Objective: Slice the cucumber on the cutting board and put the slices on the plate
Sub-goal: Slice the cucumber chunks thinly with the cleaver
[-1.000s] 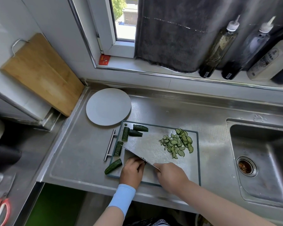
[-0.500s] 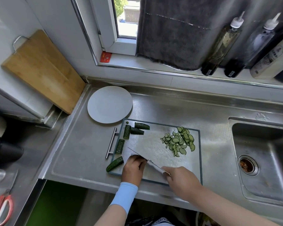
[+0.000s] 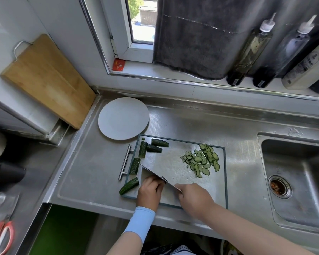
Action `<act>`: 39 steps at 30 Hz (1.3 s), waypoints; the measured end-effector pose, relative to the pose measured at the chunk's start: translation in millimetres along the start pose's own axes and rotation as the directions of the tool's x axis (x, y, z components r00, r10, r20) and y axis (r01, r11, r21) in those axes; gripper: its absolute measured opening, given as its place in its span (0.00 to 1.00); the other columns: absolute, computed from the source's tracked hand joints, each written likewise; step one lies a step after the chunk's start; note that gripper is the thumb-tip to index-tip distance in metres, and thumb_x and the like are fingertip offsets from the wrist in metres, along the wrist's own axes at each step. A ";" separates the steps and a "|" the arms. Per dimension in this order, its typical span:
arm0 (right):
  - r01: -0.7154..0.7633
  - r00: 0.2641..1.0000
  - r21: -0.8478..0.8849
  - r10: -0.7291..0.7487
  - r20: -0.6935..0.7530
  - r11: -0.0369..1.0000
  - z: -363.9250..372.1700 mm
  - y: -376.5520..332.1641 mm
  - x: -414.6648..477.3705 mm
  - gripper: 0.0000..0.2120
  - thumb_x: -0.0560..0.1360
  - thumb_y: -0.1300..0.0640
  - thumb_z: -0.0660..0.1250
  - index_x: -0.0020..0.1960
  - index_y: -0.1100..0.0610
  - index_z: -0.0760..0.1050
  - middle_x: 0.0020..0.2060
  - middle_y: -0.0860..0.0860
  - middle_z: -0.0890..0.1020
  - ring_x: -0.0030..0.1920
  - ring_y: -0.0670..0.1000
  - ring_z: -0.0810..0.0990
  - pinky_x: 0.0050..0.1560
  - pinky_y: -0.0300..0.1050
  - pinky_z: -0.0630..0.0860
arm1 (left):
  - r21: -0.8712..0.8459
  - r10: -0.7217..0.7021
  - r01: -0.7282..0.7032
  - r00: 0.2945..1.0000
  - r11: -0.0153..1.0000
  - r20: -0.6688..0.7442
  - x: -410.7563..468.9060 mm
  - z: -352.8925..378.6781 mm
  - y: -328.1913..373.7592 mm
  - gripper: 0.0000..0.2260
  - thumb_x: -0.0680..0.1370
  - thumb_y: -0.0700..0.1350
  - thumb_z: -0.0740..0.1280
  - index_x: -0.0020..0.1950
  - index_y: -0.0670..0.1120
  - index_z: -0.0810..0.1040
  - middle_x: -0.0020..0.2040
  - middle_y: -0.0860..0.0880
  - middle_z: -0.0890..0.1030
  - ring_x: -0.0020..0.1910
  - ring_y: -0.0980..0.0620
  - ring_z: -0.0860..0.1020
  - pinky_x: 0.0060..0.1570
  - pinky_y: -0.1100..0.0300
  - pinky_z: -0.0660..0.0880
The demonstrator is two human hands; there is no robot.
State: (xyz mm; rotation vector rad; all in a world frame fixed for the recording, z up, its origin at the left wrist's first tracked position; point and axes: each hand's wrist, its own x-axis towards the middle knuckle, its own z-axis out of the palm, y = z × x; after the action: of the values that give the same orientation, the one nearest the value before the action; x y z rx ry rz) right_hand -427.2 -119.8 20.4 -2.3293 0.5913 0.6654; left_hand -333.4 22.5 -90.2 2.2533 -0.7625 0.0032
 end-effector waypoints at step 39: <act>0.021 1.000 -0.028 -0.021 0.021 0.999 -1.8 -3.7 5.9 0.16 0.79 0.57 0.55 0.35 0.44 0.64 0.31 0.47 0.73 0.37 0.54 0.72 0.33 0.43 0.66 | -0.009 0.031 -0.031 1.000 0.999 -0.004 -4.4 -1.0 -3.6 0.09 0.67 0.34 0.78 0.43 0.44 0.84 0.45 0.49 0.82 0.47 0.54 0.77 0.52 0.70 0.72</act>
State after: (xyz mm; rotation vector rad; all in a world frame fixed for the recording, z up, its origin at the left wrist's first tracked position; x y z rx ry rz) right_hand -420.1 -119.8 19.7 -2.3494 0.5506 0.6912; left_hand -335.0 27.4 -92.8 2.2324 -0.7939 0.0194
